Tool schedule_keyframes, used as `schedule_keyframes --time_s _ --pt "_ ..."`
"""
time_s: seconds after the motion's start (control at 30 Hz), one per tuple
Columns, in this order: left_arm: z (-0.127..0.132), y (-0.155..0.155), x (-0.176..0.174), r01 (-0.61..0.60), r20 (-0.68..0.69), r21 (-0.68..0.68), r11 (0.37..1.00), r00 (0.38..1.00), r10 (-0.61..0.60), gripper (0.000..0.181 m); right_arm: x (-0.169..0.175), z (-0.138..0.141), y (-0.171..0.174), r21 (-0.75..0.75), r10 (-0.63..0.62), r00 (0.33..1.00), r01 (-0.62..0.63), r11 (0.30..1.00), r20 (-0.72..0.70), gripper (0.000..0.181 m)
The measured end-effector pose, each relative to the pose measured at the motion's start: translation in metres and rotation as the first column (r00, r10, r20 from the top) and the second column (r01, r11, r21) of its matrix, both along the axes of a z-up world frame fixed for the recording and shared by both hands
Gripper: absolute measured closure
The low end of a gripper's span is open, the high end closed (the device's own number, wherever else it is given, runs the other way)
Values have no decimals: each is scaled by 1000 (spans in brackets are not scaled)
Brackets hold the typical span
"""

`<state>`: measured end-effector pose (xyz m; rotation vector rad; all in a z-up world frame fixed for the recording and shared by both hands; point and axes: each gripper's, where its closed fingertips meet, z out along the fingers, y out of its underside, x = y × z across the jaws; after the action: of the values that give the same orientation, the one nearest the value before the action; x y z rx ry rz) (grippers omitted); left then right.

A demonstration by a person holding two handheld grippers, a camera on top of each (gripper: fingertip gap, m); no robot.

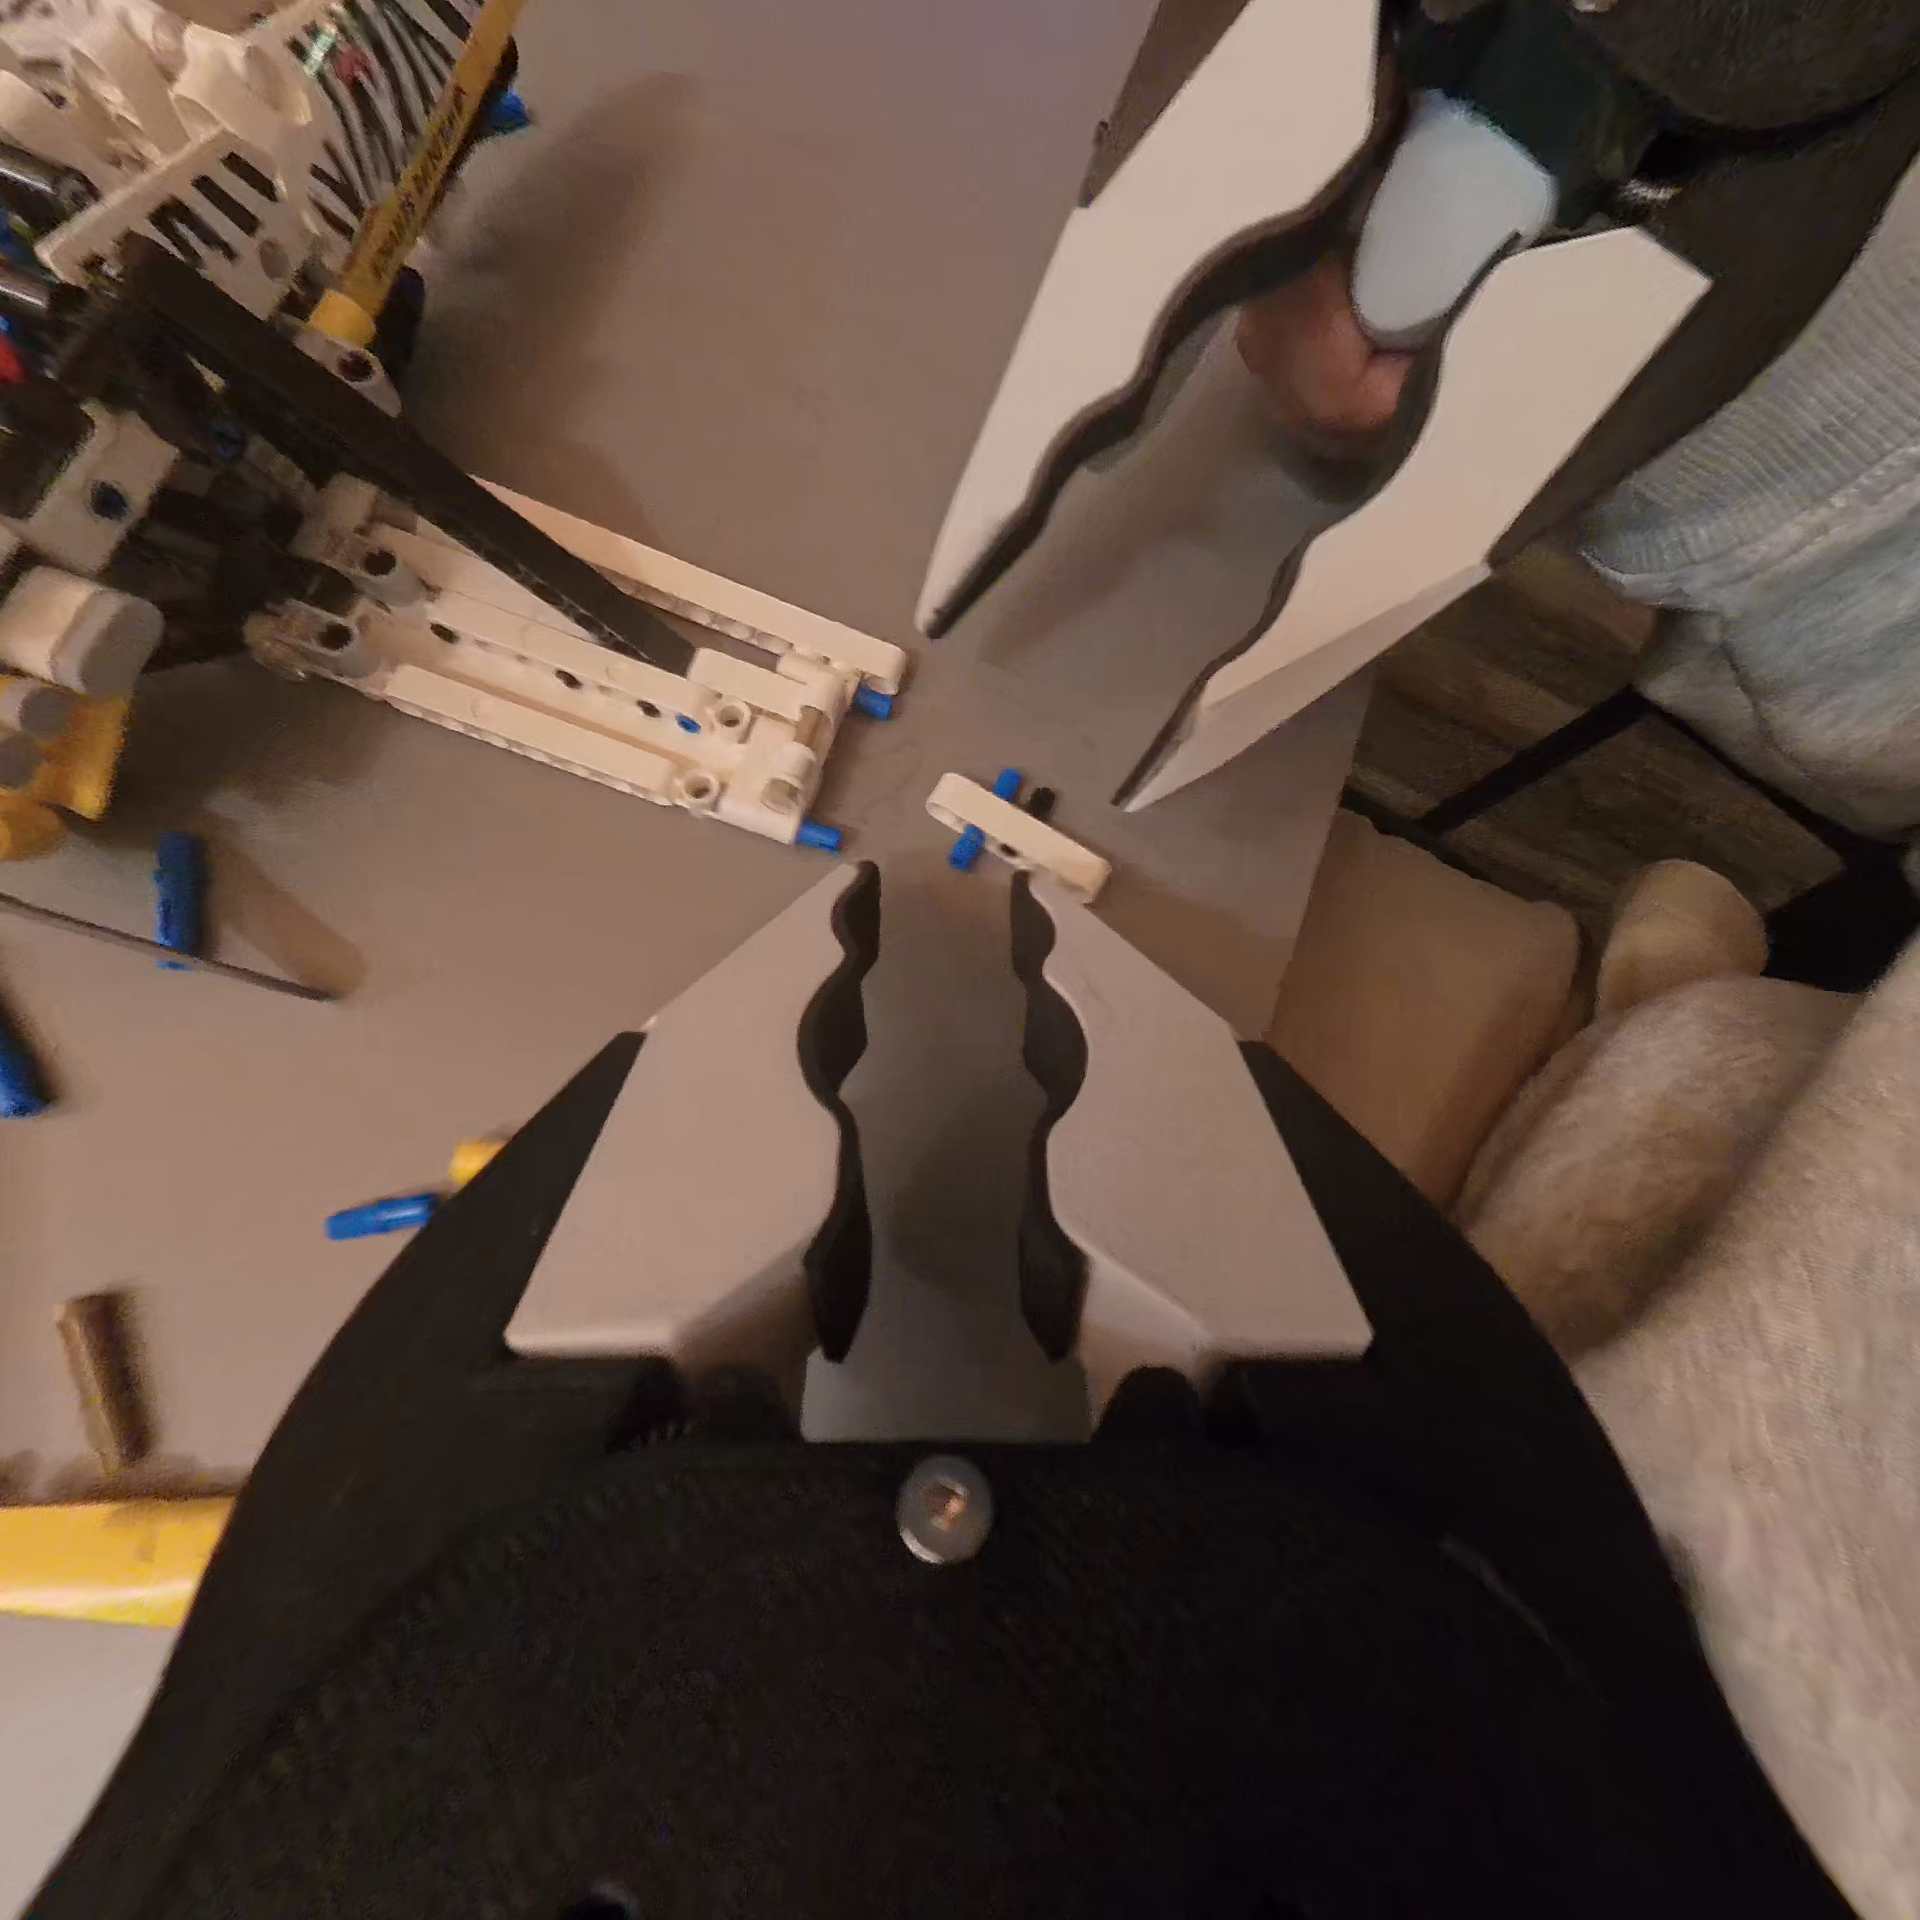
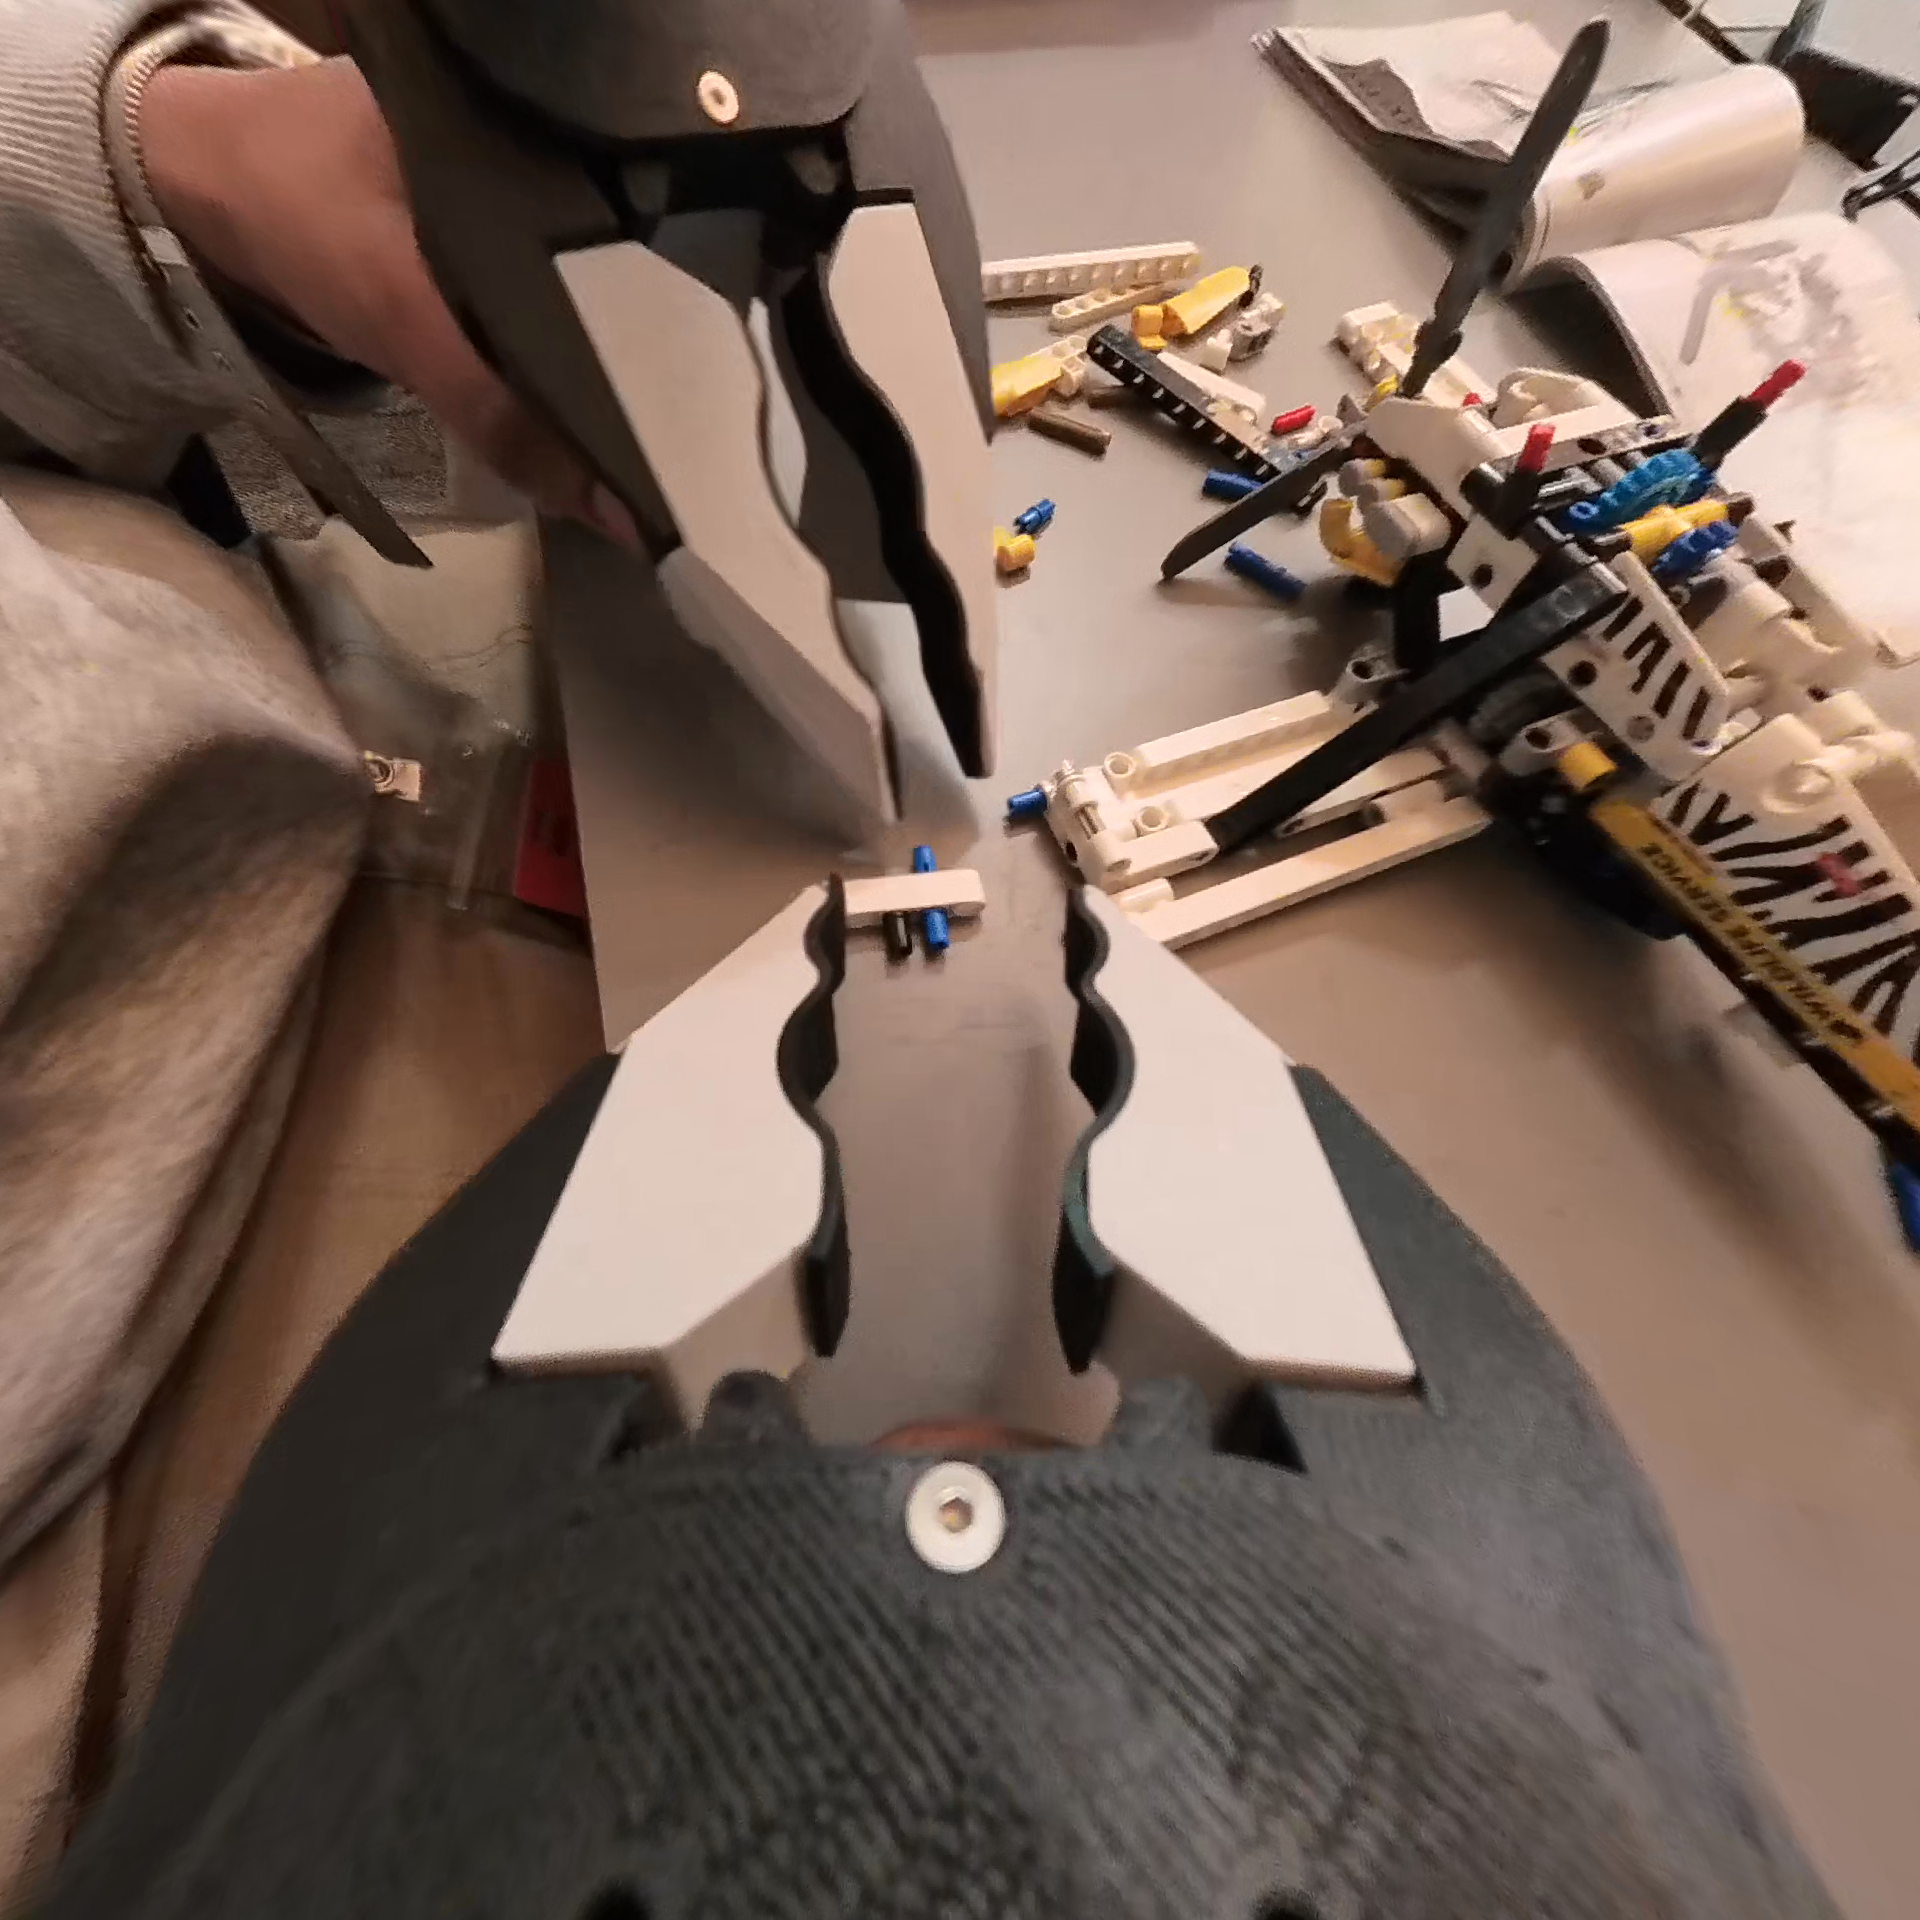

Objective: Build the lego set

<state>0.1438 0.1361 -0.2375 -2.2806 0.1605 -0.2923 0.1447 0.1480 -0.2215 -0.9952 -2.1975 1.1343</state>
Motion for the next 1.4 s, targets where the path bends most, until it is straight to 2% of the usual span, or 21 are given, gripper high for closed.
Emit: schedule_keyframes --time_s 0.13,0.2,0.4,0.6,0.93,1.13,1.27,1.4 --pt "9 1 23 -18 102 55 998 995 13 138 0 1 0 -40 5 1000 -4 999 20 139" --pt "2 3 30 -30 110 38 999 994 26 132 0 -1 0 -32 6 999 -5 999 36 140" --pt "-4 7 20 -99 -47 40 994 994 101 139 0 -16 -2 52 6 996 -10 999 87 144" --pt "0 7 16 -119 -8 58 991 993 119 141 3 -21 -6 87 34 995 -42 995 97 154" --pt "-4 5 4 -162 -83 31 986 983 164 148 10 -22 -14 86 95 990 -104 991 101 168" --pt "-3 1 -4 -176 -113 21 984 978 177 156 6 -16 -9 66 59 995 -64 996 75 165" --pt "-7 -4 -5 -135 -175 -12 991 976 131 159 1 -10 -3 40 17 999 -18 999 48 162" --pt "-7 -5 -1 -112 -137 -23 993 985 107 160 -2 -12 0 74 2 999 -4 997 37 161"
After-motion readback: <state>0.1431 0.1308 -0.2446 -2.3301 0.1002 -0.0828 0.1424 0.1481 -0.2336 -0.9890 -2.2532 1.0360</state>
